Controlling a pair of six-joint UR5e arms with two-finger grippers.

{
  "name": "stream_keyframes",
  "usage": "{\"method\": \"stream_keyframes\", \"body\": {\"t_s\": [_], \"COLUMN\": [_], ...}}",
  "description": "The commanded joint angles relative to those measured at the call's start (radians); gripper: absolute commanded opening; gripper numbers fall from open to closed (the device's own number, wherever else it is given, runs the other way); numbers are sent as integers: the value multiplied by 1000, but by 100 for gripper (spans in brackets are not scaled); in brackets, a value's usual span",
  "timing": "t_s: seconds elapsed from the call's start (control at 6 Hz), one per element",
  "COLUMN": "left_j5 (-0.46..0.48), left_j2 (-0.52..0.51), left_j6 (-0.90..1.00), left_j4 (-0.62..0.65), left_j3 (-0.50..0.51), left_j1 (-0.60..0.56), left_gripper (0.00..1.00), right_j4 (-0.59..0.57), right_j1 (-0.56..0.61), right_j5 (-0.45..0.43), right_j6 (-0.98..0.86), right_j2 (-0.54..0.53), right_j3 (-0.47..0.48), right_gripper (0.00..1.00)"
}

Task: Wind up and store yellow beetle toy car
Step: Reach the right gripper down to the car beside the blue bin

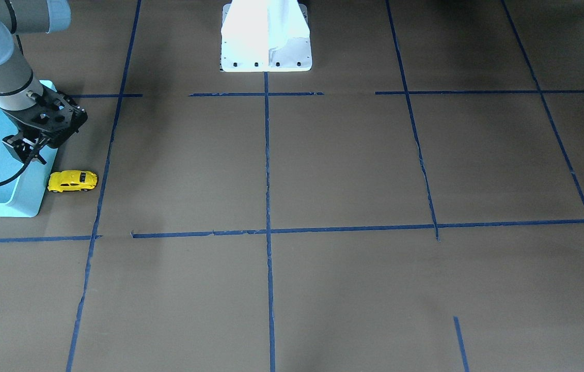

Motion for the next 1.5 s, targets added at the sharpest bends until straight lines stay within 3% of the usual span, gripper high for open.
{"method": "stream_keyframes", "body": {"t_s": [0.0, 0.33, 0.67, 1.0, 1.33], "left_j5": [-2, 8, 27, 28, 15], "left_j2": [15, 9, 9, 60, 84], "left_j6": [-36, -116, -165, -184, -172], "left_j4": [-7, -35, -35, -33, -36], "left_j3": [-2, -11, -77, -158, -164], "left_j1": [-8, 6, 90, 124, 120], "left_gripper": [100, 100, 100, 100, 100], "right_j4": [3, 3, 186, 193, 193], "right_j1": [-63, -120, -129, -119, -103], "right_j5": [-66, -145, -141, -149, -172], "right_j6": [-76, -96, -134, -163, -227], "right_j2": [1, 4, 4, 3, 3], "right_j3": [-21, -54, -152, -156, -163], "right_gripper": [100, 100, 100, 100, 100]}}
